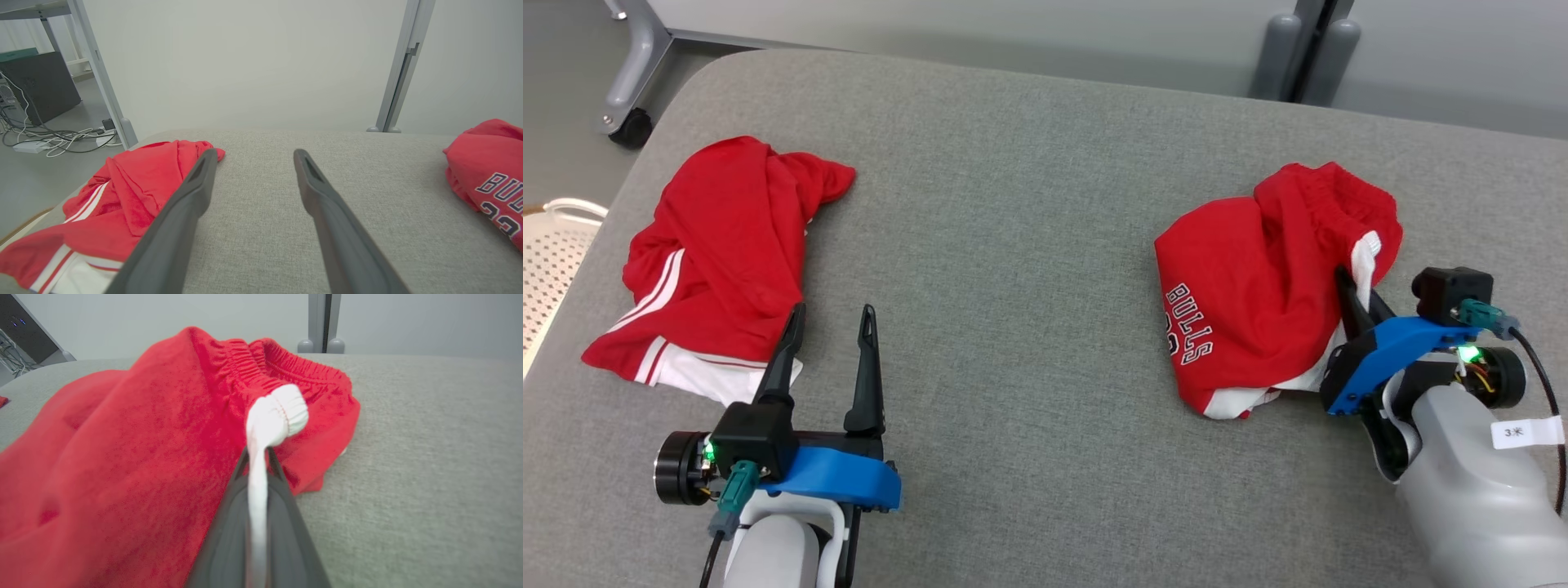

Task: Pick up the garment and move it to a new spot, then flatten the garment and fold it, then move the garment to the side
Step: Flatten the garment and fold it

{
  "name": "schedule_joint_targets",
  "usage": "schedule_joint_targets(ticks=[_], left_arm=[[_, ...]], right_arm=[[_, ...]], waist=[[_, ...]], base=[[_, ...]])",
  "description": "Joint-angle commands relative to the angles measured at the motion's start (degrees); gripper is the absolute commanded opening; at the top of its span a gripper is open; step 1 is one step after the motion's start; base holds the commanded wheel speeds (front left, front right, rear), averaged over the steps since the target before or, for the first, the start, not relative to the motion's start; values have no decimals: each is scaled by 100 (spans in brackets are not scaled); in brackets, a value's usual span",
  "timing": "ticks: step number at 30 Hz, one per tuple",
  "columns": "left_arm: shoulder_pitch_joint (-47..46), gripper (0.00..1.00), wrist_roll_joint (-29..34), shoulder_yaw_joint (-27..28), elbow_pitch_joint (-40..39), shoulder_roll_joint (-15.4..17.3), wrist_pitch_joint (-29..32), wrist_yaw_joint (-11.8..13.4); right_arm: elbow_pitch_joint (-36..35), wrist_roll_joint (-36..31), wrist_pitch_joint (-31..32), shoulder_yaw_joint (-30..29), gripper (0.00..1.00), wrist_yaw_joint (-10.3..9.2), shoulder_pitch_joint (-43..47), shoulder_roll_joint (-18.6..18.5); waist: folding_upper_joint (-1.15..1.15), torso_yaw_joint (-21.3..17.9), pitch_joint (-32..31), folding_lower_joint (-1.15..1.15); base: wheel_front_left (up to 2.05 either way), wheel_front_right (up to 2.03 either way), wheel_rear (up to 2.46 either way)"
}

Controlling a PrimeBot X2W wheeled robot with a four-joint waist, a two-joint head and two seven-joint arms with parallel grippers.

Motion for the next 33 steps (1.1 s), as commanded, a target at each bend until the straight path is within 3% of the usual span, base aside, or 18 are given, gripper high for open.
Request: schedule_joint_targets(ticks=[1,11,19,25,33], left_arm=[[59,100,29,37,-3,-10,-15,-23],[292,100,-54,125,-61,-13,-15,-31],[360,100,-110,157,-106,-15,-15,-50],[412,100,-212,129,-147,-16,-15,0],[526,100,-360,95,-152,-17,-15,84]], right_arm=[[-105,56,-51,-15,0,1,150,-125],[-1564,101,-71,-514,0,1,990,-896],[-2236,-70,-70,-1024,0,1,1099,-1450],[-2715,-304,-66,-826,0,2,1045,-1227],[-3218,-293,-14,232,0,2,1206,-515]], waist=[[-1,-96,-93,0],[-1,-579,-514,0],[-1,-766,-709,0],[-1,-764,-799,0],[-1,-571,-948,0]], base=[[0,0,0],[0,0,0],[0,0,0],[0,0,0],[0,0,0]])
